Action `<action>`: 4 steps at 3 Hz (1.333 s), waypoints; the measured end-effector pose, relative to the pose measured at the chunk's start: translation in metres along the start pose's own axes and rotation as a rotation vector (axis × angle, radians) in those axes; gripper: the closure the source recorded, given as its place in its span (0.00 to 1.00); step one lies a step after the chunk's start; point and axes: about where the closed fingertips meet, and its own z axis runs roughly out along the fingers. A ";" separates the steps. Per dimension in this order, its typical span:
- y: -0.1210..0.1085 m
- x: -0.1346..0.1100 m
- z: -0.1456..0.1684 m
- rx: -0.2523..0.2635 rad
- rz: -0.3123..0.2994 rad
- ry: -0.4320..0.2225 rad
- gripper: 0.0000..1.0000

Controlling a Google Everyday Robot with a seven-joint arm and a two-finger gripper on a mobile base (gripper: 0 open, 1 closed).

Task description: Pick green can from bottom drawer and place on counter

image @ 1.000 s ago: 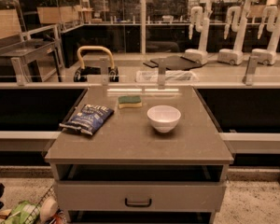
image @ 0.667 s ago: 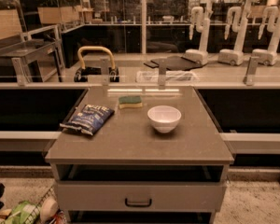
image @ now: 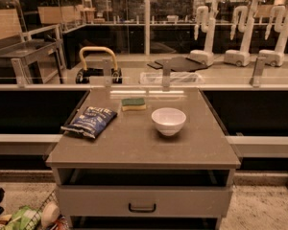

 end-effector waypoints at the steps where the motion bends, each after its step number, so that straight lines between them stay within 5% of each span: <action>1: -0.018 0.027 0.021 0.000 0.005 0.016 0.00; 3: -0.004 0.078 0.053 0.006 0.042 0.019 0.39; 4: 0.028 0.066 0.043 0.005 0.032 -0.013 0.70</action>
Offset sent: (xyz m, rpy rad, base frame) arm 0.0154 0.0190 -0.1240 -0.0211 0.0634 -0.0445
